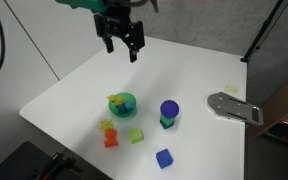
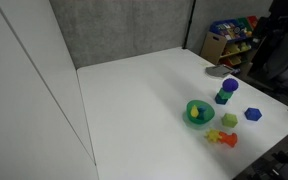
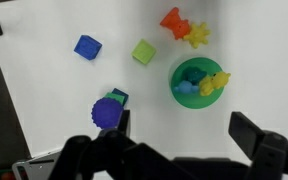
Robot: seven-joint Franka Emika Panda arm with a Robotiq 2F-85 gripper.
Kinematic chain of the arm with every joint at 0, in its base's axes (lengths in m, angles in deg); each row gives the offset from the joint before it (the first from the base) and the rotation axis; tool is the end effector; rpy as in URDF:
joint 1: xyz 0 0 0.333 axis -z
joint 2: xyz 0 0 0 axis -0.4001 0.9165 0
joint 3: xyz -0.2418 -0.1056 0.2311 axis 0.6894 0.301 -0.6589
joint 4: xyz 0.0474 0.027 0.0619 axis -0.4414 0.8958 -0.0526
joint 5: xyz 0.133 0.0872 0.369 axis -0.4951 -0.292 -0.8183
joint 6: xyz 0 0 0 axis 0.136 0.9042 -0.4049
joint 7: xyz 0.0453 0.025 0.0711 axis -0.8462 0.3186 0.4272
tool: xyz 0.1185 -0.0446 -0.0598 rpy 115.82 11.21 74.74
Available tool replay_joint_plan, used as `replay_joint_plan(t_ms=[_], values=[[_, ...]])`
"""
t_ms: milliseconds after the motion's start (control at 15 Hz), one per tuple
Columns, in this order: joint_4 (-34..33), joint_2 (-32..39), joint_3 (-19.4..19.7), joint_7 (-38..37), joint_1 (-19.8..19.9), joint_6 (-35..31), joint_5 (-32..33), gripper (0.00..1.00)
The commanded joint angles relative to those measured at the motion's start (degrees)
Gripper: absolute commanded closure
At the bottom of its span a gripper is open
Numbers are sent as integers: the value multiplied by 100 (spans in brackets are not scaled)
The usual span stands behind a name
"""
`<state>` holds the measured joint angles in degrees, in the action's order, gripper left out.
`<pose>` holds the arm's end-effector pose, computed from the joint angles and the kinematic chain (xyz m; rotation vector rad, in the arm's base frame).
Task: Put the dark green bowl on the dark blue block then place the ball on top of them
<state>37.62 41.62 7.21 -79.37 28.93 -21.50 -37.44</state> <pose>0.5024 -0.0800 0.4598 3.1007 -0.3061 -0.1107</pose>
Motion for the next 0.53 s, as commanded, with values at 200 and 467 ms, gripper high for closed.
replay_joint_plan(t_ms=[200, 467], values=[[268, -1083, -168, -255, -165, 809, 83, 0], [391, -1658, -232, -159, -227, 1084, 15, 0]])
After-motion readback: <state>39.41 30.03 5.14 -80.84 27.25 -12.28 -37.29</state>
